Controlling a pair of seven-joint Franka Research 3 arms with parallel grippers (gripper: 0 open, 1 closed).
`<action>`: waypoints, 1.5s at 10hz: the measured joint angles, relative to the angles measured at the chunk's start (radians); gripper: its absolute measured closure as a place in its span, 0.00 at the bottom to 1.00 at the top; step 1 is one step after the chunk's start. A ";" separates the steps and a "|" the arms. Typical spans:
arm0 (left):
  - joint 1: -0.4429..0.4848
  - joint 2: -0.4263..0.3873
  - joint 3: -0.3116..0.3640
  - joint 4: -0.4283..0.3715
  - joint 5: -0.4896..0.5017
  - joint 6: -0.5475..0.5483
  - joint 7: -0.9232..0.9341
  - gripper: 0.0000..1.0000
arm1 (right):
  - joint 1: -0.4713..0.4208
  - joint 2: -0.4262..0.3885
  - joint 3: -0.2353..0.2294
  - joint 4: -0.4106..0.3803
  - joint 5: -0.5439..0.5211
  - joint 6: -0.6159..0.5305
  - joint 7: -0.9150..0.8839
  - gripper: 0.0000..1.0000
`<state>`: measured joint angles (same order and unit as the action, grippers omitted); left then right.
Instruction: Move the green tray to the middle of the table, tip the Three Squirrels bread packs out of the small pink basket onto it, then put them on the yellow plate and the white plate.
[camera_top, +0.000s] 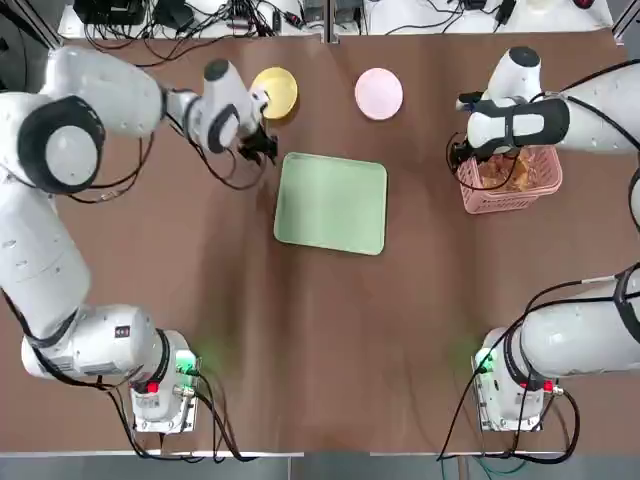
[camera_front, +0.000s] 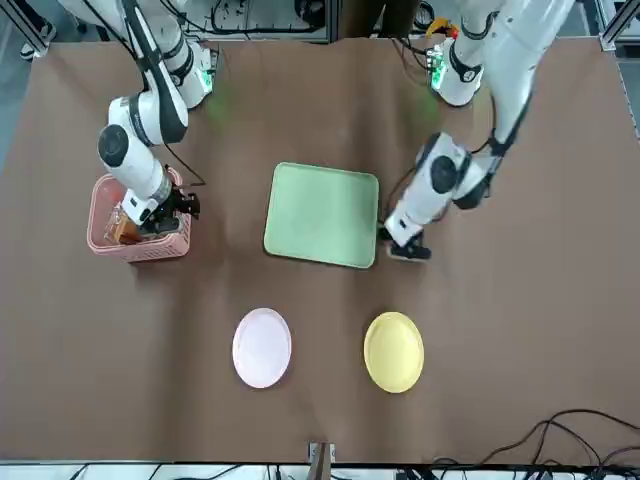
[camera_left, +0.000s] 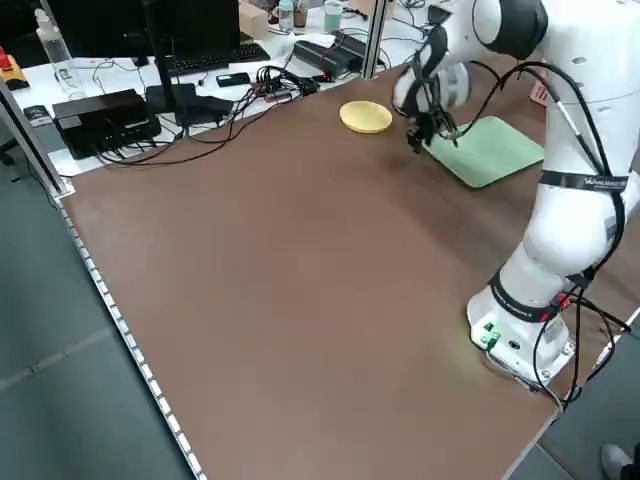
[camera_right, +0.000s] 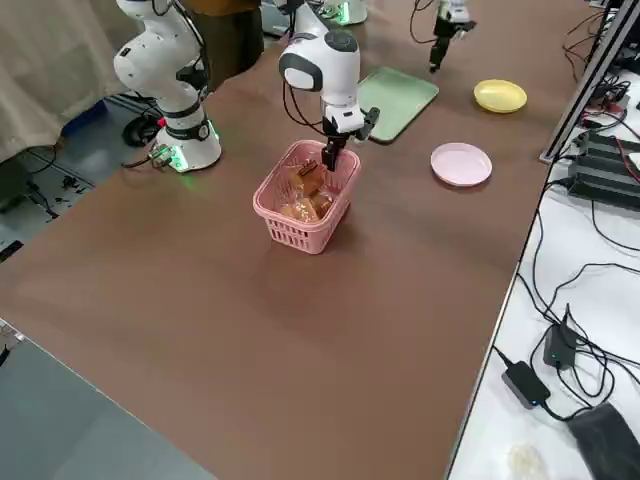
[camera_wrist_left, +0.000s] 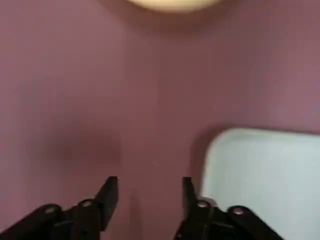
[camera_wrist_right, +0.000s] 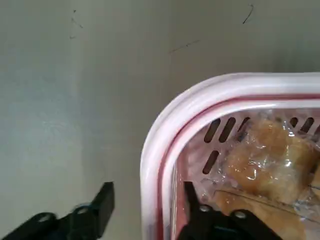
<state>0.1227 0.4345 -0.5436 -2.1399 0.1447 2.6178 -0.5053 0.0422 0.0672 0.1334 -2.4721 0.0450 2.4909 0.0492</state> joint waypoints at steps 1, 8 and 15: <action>0.065 -0.065 -0.001 0.061 0.000 -0.124 0.015 0.20 | -0.003 0.000 -0.001 0.000 0.000 0.000 0.000 0.44; 0.306 -0.217 0.002 0.695 -0.129 -0.884 0.288 0.00 | -0.091 -0.010 -0.002 0.006 -0.002 -0.020 -0.084 0.94; 0.366 -0.234 -0.005 0.769 -0.164 -0.921 0.347 0.00 | -0.012 -0.113 0.008 0.284 0.014 -0.347 0.039 0.94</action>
<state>0.4887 0.2000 -0.5481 -1.3705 -0.0197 1.6963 -0.1581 0.0306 -0.0455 0.1416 -2.1877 0.0589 2.1440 0.0877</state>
